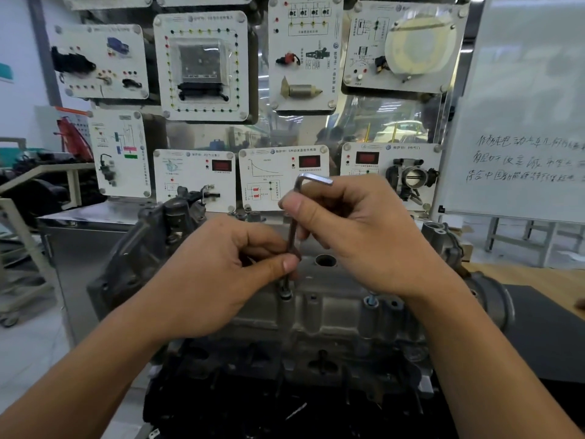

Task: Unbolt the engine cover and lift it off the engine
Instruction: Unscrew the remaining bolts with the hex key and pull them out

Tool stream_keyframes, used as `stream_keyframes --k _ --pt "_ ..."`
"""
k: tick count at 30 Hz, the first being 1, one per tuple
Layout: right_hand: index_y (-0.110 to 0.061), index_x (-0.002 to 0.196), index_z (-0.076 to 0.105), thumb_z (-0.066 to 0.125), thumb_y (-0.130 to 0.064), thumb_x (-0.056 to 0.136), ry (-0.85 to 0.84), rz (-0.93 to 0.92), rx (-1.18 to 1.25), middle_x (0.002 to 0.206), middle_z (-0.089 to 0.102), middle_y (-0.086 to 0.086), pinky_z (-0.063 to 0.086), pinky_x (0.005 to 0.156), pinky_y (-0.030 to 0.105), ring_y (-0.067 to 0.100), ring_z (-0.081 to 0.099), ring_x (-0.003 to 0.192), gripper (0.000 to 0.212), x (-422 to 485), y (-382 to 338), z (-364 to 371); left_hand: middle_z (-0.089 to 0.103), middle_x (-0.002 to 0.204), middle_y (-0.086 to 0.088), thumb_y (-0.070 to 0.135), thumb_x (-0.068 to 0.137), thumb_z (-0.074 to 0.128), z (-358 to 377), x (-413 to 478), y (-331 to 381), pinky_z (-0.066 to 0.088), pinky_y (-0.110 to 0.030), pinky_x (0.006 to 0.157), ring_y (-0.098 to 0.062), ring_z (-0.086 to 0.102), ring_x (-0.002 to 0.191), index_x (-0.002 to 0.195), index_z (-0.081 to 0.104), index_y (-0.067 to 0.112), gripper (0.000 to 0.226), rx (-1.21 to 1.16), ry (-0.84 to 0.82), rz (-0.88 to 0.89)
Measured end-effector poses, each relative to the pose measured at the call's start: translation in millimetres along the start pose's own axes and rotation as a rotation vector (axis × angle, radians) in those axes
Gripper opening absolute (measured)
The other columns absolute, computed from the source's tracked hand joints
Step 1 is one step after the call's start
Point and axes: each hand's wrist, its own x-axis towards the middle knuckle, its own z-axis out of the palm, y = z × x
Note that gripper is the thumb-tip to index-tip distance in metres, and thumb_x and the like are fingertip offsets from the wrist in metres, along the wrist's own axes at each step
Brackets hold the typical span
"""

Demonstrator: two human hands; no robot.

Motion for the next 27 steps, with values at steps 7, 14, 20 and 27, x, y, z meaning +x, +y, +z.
stream_keyframes --k 7,14,20,27 --pt "-0.014 0.076 0.076 0.063 -0.045 0.079 0.102 0.272 0.527 0.058 0.055 -0.004 0.032 0.042 0.017 0.008 0.042 0.047 0.034 6.7 -0.4 10.1 0.074 0.070 0.016 0.027 0.082 0.075 5.6 -0.9 2.3 0.053 -0.016 0.063 -0.007 0.070 0.068 0.075 0.077 0.030 0.007 0.020 0.105 -0.013" --pt "0.004 0.083 0.069 0.067 -0.043 0.088 0.167 0.337 0.350 0.061 0.052 0.007 0.035 0.045 0.020 0.017 0.042 0.050 0.048 8.8 -7.0 17.7 0.067 0.058 0.009 0.031 0.075 0.080 7.4 -1.4 2.5 0.042 -0.008 0.051 -0.004 0.058 0.050 0.063 0.069 0.022 0.019 0.018 0.189 -0.036" --pt "-0.014 0.064 0.072 0.081 -0.024 0.080 0.106 0.078 -0.015 0.054 0.063 0.002 0.045 0.047 0.024 0.005 0.053 0.048 0.021 3.1 -13.8 12.7 0.065 0.060 0.011 0.036 0.074 0.076 9.1 -4.2 1.8 0.042 -0.009 0.052 -0.004 0.059 0.053 0.066 0.066 0.023 0.018 0.052 0.215 0.001" --pt "0.005 0.071 0.069 0.067 -0.019 0.091 -0.050 0.034 0.037 0.053 0.056 0.019 0.043 0.048 0.036 0.028 0.048 0.047 0.031 2.8 -9.2 2.4 0.076 0.095 0.020 0.019 0.096 0.061 4.2 -3.7 -0.5 0.053 -0.015 0.082 0.003 0.069 0.094 0.104 0.075 0.030 0.019 -0.072 -0.032 0.055"
